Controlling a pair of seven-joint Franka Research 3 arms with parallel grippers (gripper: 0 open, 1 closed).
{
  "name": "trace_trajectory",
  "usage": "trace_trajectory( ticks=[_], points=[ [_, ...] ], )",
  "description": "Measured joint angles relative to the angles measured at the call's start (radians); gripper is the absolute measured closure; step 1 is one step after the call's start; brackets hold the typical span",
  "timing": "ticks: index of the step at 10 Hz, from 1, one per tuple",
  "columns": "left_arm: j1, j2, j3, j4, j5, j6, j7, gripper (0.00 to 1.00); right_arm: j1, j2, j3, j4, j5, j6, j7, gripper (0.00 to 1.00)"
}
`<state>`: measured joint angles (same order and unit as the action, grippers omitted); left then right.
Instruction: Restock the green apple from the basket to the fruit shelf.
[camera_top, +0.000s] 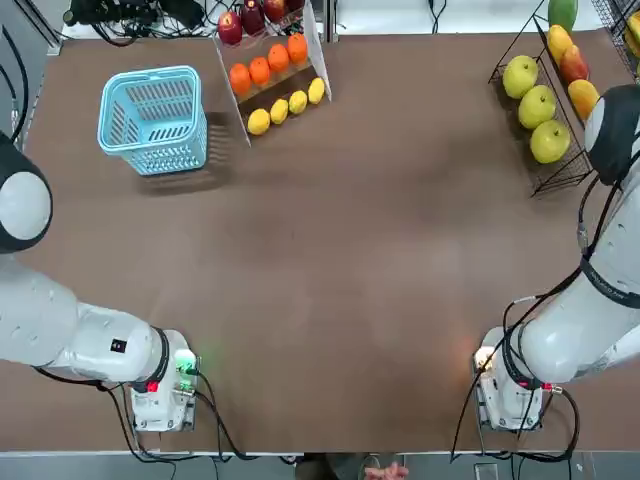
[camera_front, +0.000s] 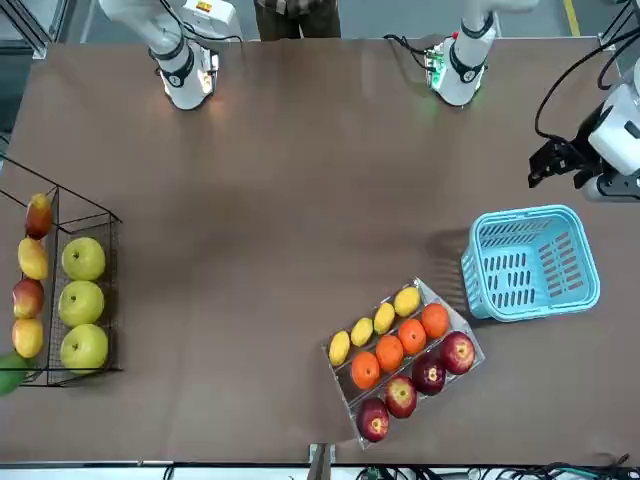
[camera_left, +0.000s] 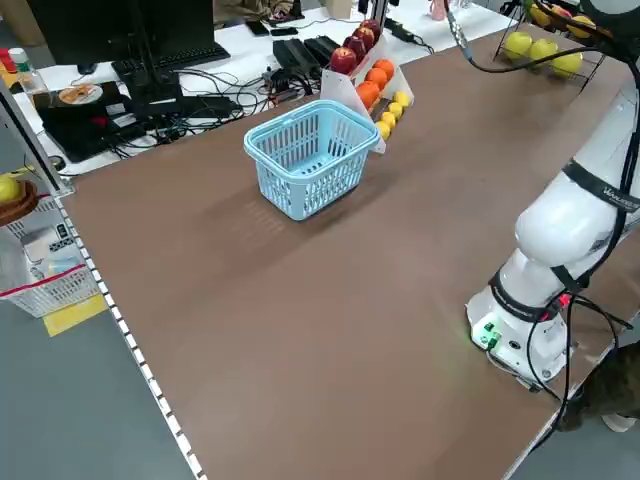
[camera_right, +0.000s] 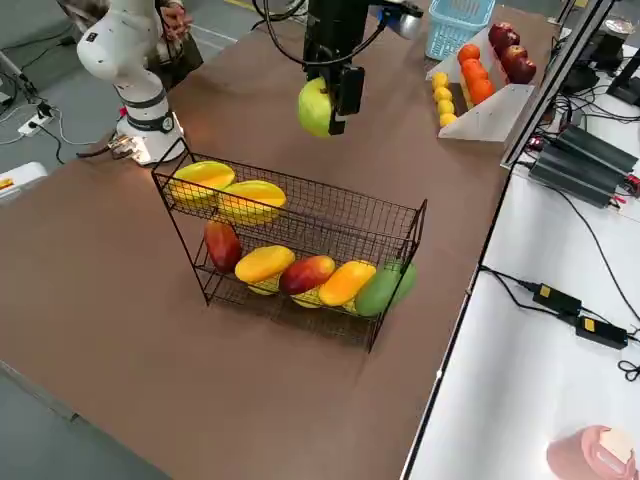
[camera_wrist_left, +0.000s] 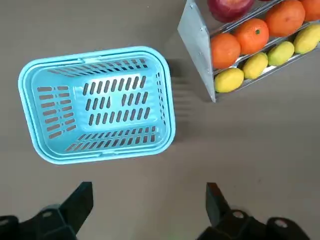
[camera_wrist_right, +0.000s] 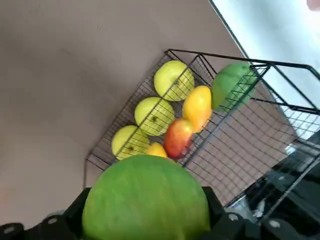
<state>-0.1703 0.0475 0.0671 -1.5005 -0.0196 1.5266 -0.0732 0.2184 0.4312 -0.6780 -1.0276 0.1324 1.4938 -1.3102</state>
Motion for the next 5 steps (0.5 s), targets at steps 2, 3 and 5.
trace_trajectory(
  ticks=[2,3,5],
  points=[
    [0.000,-0.003,0.001,0.001,0.000,0.000,-0.001,0.00,-0.019,0.019,0.003,0.001,0.000,0.057,-0.096,0.09],
    [0.001,-0.008,0.002,0.001,0.001,0.000,-0.001,0.00,-0.029,0.035,0.008,0.001,0.000,0.081,-0.107,0.09],
    [0.003,-0.011,0.003,0.001,0.001,-0.001,-0.001,0.00,-0.056,0.066,0.018,0.002,0.000,0.128,-0.137,0.09]
  ],
)
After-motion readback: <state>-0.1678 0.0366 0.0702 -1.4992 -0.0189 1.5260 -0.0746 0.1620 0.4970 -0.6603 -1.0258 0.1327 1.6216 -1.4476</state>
